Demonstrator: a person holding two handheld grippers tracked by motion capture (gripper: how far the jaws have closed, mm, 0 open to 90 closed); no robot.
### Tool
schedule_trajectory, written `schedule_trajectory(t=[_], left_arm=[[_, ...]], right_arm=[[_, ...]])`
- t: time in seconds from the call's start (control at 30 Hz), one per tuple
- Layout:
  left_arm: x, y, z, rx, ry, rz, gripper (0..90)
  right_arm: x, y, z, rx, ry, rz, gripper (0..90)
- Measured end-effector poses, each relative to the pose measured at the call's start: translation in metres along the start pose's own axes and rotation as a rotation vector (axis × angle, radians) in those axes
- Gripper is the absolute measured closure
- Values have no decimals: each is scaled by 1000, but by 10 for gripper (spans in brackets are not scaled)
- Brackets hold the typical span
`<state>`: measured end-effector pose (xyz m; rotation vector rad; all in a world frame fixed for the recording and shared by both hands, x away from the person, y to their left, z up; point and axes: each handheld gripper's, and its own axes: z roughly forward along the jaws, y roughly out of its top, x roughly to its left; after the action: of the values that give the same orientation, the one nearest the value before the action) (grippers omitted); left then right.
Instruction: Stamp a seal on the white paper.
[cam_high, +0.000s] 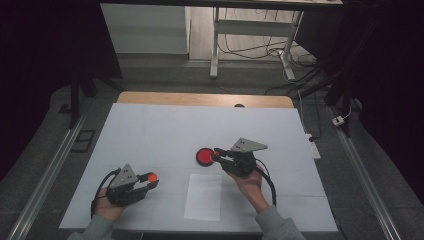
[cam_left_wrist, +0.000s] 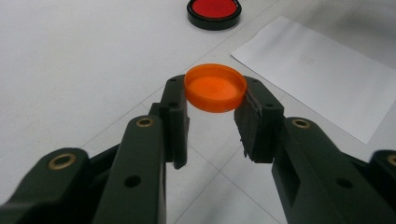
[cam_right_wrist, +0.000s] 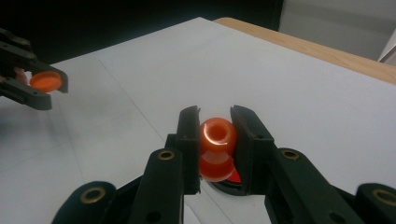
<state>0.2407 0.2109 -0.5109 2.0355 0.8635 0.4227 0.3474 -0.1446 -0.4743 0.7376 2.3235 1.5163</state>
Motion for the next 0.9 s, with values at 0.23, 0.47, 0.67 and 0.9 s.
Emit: schedule_trajectory(t=[0.23,0.47,0.67,0.9], left_arm=[[0,0,0,1,-1,-2,650],[0,0,0,-1,-1,-2,650],[0,0,1,1,-1,-3,650],[0,0,0,0,-1,-2,650]], right_arm=[[3,-1,-4,-7,22,-7,723],[7,-5,-6,3,36,-12,722],[8,-10,-10,-1,41,-13,722],[10,-13,-15,-2,46,-19,722]])
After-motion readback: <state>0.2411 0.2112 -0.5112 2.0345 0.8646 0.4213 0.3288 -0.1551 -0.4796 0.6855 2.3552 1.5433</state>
